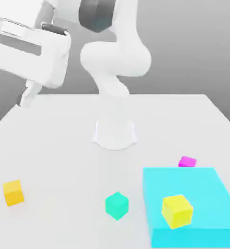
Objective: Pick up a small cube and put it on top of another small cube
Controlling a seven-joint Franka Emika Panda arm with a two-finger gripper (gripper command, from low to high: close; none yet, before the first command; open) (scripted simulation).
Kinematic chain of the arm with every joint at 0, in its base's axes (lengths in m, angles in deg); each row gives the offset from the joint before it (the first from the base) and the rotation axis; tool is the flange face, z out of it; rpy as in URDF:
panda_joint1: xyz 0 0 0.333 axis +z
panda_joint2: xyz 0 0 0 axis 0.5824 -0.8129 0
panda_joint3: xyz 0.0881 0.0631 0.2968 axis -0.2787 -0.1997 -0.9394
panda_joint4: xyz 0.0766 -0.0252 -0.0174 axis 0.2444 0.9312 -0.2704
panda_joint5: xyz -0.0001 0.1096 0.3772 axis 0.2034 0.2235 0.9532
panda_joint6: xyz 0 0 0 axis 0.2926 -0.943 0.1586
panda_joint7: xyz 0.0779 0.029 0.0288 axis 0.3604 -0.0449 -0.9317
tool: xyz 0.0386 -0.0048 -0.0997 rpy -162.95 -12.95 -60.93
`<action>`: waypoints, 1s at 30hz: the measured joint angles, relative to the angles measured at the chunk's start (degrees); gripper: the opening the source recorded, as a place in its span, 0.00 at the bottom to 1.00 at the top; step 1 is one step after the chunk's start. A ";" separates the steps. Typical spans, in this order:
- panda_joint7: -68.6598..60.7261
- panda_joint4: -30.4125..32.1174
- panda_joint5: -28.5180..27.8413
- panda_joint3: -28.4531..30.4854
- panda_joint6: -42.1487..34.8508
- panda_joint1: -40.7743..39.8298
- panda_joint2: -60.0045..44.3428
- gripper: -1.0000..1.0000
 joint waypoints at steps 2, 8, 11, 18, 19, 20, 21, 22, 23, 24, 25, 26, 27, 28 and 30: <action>1.47 0.80 -0.61 0.99 1.29 -1.48 -2.91 0.50; 4.02 3.38 0.33 4.32 5.70 -5.94 -11.21 0.50; 3.78 4.79 2.90 5.22 8.23 -8.35 -15.07 0.50; -1.58 8.19 15.53 4.33 14.07 -13.64 -23.00 0.50; -2.82 8.56 17.90 3.69 14.85 -14.66 -24.03 0.50; -3.51 8.56 19.21 3.18 15.88 -15.36 -25.29 0.50; -3.95 8.39 20.03 2.82 17.03 -15.78 -26.67 0.50; -4.23 8.14 20.53 2.54 18.25 -16.08 -28.15 0.50; -4.41 7.86 20.86 2.33 19.50 -16.28 -29.68 0.50; -4.55 7.57 21.07 2.19 20.78 -16.41 -31.27 0.50; -4.62 7.28 21.14 2.08 22.07 -16.50 -32.90 0.50; -4.66 7.00 21.16 2.05 23.36 -16.52 -34.56 0.50; -4.68 6.77 21.12 2.06 24.44 -16.50 -35.96 0.00; -4.68 6.77 21.12 2.06 24.44 -16.50 -35.96 0.00; -4.64 6.77 21.09 2.05 24.46 -16.51 -35.96 0.00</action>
